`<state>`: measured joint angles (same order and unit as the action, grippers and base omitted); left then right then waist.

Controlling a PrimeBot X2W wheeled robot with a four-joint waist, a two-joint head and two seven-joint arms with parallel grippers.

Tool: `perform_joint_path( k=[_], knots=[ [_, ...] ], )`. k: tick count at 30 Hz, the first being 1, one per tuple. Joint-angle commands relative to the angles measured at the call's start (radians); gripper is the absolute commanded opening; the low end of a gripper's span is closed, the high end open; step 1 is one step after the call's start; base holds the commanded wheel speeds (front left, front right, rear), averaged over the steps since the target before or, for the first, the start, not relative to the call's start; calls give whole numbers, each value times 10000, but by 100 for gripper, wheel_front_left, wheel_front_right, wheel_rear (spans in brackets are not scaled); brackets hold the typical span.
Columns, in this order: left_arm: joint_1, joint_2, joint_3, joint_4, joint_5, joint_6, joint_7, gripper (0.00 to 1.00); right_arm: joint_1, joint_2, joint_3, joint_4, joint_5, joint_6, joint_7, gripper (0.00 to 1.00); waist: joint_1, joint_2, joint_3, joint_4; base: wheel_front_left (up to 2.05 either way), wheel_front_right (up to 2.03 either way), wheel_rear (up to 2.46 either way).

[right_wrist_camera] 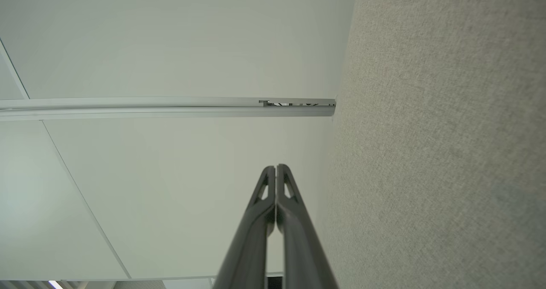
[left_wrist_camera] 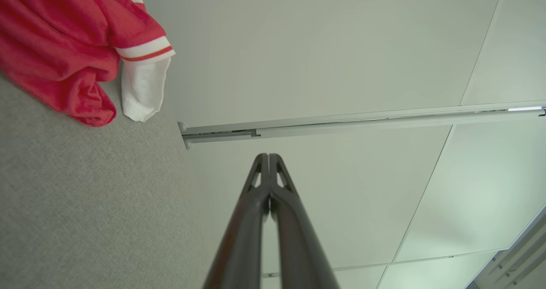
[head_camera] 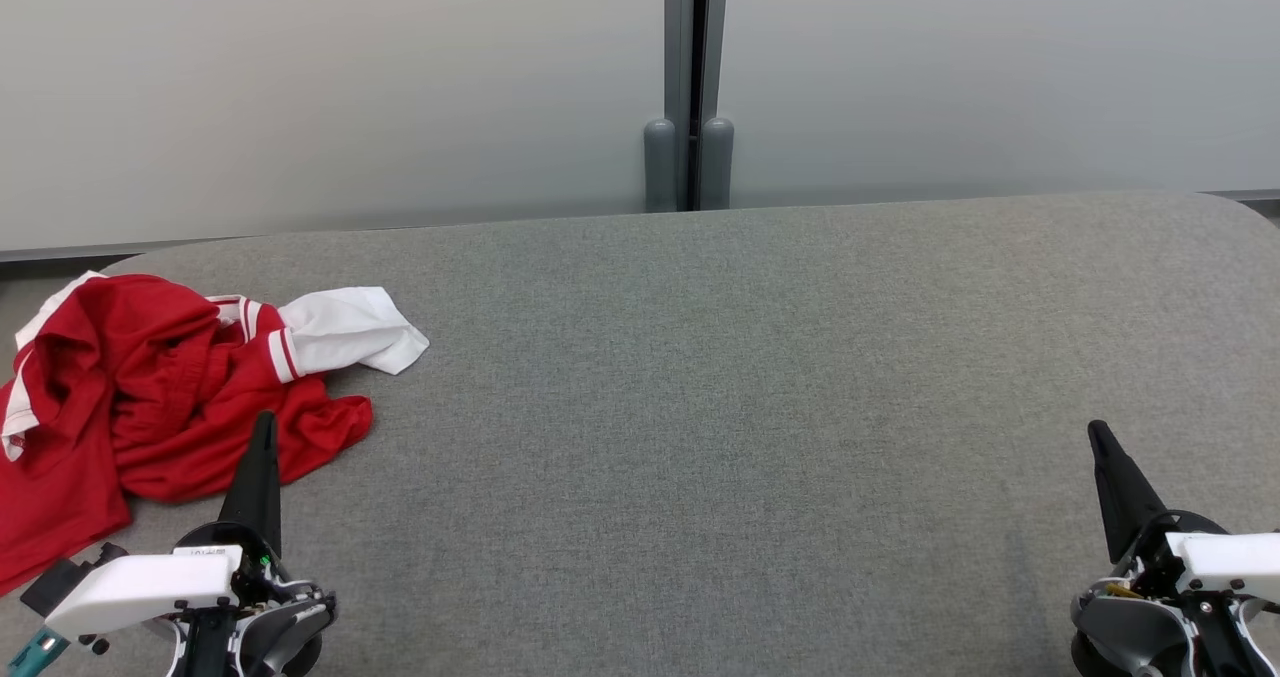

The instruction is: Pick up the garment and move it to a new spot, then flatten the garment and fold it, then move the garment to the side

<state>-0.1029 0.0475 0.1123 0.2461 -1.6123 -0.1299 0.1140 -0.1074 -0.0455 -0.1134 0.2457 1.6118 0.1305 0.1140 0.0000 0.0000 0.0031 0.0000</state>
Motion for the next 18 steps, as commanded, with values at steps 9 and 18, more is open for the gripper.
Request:
perform_joint_path(
  k=[9,18],
  knots=[
    [-142,56,39,-26,-15,-29,29,0,-46,-93,-12,-27,26,4,30,0,0,0,0,0,0,0,0],
    [-142,57,39,-27,-15,-29,29,0,-46,-93,-12,-27,26,4,30,0,0,0,0,0,0,0,0]
  ],
)
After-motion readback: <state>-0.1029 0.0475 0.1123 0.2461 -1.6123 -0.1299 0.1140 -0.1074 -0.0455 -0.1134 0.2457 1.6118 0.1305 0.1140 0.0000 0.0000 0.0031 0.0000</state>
